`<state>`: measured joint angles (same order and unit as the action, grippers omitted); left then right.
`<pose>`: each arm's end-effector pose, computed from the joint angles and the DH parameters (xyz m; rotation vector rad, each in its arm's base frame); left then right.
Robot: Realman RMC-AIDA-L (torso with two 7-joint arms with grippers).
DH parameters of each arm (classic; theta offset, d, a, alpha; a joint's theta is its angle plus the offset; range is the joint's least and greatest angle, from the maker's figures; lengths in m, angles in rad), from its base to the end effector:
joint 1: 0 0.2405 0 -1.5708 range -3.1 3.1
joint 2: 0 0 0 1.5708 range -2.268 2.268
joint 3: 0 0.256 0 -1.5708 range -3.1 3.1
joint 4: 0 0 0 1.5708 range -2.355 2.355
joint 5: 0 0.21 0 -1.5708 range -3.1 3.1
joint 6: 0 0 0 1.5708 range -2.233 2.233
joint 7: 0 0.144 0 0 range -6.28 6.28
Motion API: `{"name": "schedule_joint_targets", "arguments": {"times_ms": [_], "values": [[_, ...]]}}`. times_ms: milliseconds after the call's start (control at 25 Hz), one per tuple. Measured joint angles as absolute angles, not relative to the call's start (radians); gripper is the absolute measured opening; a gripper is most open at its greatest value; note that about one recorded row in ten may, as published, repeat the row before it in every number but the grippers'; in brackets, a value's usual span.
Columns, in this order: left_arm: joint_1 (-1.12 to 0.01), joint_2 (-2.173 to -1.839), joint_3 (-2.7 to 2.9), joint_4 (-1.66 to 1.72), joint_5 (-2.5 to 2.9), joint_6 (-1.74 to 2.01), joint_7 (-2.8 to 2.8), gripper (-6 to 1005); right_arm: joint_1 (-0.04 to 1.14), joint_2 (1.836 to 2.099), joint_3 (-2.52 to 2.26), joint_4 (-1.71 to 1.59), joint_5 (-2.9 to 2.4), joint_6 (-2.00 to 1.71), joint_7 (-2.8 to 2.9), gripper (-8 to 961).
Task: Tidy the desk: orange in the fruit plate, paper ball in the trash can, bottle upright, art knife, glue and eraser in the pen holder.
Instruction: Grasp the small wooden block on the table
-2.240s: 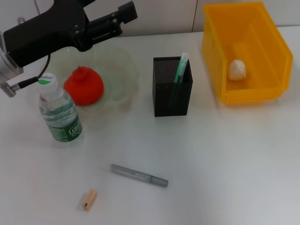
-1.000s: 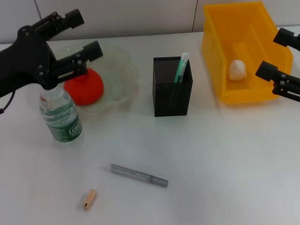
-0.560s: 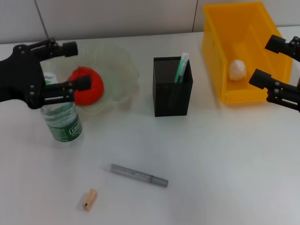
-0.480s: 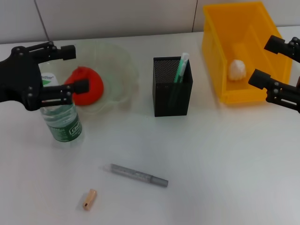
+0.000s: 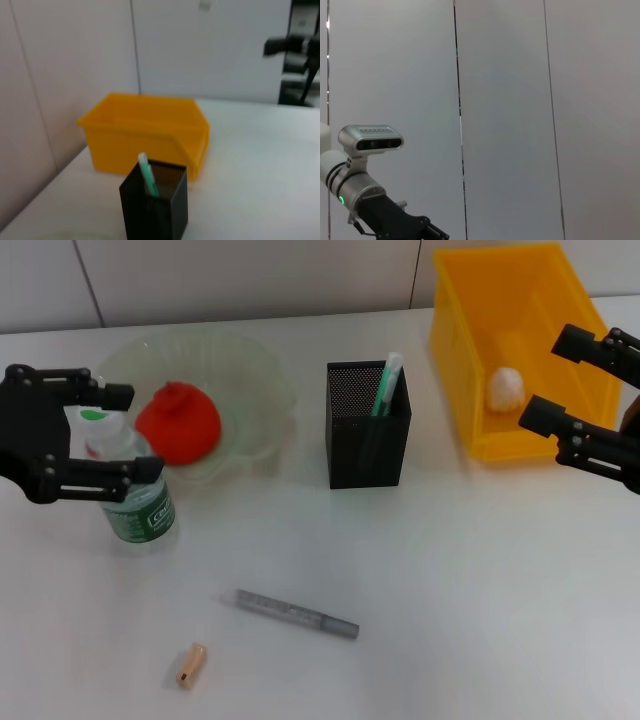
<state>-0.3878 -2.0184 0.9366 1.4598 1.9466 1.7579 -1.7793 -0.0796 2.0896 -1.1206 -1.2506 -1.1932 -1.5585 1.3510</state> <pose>-0.1898 0.3152 0.0972 -2.8174 -0.2302 -0.3326 0.2432 0.2357 0.0831 -2.3092 0.3041 1.1031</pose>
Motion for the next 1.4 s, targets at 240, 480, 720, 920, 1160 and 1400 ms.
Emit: {"name": "schedule_joint_targets", "arguments": {"times_ms": [240, 480, 720, 920, 1160, 1400], "values": [[-0.4, -2.06, 0.961, 1.632, 2.097, 1.844, -1.903, 777, -0.07, 2.089, -1.12, -1.245, -1.193, -1.553, 1.349, 817], [-0.399, -2.063, 1.094, 1.732, 2.164, 1.89, -2.076, 775, -0.03, 2.084, -1.12, -1.209, -1.198, -1.553, 1.348, 817], [-0.415, -2.064, 1.198, 1.738, 2.233, 1.899, -2.181, 773, -0.003, 2.084, -1.118, -1.196, -1.205, -1.555, 1.346, 817], [-0.431, -2.069, 1.269, 1.728, 2.29, 1.867, -2.249, 772, 0.014, 2.084, -1.119, -1.191, -1.221, -1.557, 1.331, 817], [-0.438, -2.071, 1.324, 1.695, 2.333, 1.836, -2.326, 770, 0.018, 2.085, -1.117, -1.173, -1.221, -1.56, 1.312, 817], [-0.431, -2.07, 1.428, 1.684, 2.388, 1.832, -2.392, 768, 0.034, 2.085, -1.114, -1.158, -1.215, -1.56, 1.31, 816]]}}
